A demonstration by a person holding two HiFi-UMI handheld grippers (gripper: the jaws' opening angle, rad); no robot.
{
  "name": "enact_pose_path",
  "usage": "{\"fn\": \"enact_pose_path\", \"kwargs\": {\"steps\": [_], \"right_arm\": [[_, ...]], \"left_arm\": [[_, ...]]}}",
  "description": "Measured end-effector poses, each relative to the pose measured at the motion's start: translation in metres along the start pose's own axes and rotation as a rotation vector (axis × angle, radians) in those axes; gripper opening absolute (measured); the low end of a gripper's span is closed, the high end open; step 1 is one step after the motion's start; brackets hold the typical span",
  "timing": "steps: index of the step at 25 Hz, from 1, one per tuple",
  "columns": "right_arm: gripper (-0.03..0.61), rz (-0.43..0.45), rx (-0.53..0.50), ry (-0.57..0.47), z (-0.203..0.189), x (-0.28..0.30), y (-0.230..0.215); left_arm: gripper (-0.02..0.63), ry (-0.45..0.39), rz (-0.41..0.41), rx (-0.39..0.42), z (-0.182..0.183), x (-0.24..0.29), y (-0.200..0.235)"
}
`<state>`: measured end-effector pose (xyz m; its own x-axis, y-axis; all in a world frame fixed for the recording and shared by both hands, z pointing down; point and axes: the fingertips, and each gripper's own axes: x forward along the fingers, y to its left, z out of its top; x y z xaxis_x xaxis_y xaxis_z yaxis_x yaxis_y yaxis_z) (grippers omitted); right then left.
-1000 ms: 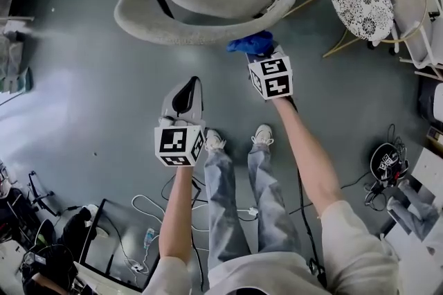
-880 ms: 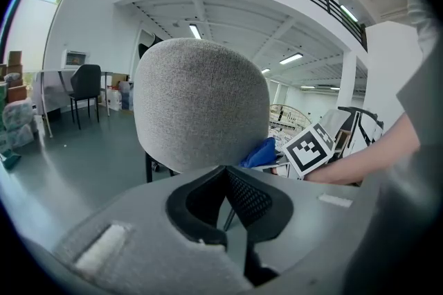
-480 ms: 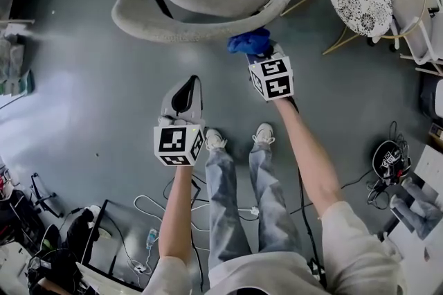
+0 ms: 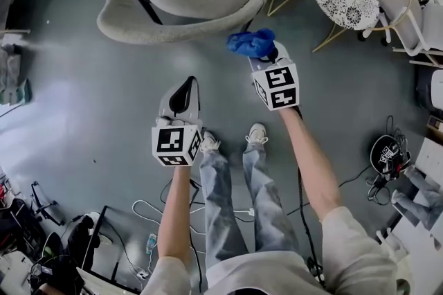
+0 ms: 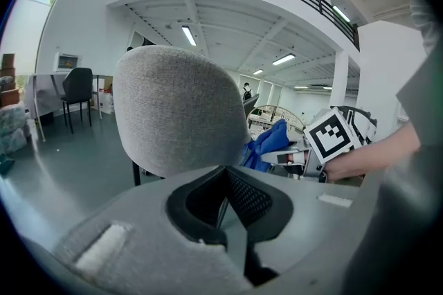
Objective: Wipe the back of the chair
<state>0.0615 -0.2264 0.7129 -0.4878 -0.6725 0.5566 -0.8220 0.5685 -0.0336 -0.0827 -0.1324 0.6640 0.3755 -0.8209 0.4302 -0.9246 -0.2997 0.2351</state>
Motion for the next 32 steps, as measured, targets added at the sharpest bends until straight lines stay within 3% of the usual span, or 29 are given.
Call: {"fn": "enact_pose_path", "kwargs": {"steps": [16,24,32], "right_arm": [[0.087,0.035,-0.081,-0.058,0.062,0.011,-0.014],[0.086,0.043,-0.053,-0.001,0.03,0.028,-0.023],[0.086,0.064,0.001,0.123,-0.021,0.061,-0.026]], "left_arm": [[0.004,-0.009,0.005,0.008,0.012,0.009,-0.021],[0.004,0.001,0.003,-0.001,0.01,0.023,-0.018],[0.004,0.02,0.013,-0.012,0.003,0.034,-0.007]]}}
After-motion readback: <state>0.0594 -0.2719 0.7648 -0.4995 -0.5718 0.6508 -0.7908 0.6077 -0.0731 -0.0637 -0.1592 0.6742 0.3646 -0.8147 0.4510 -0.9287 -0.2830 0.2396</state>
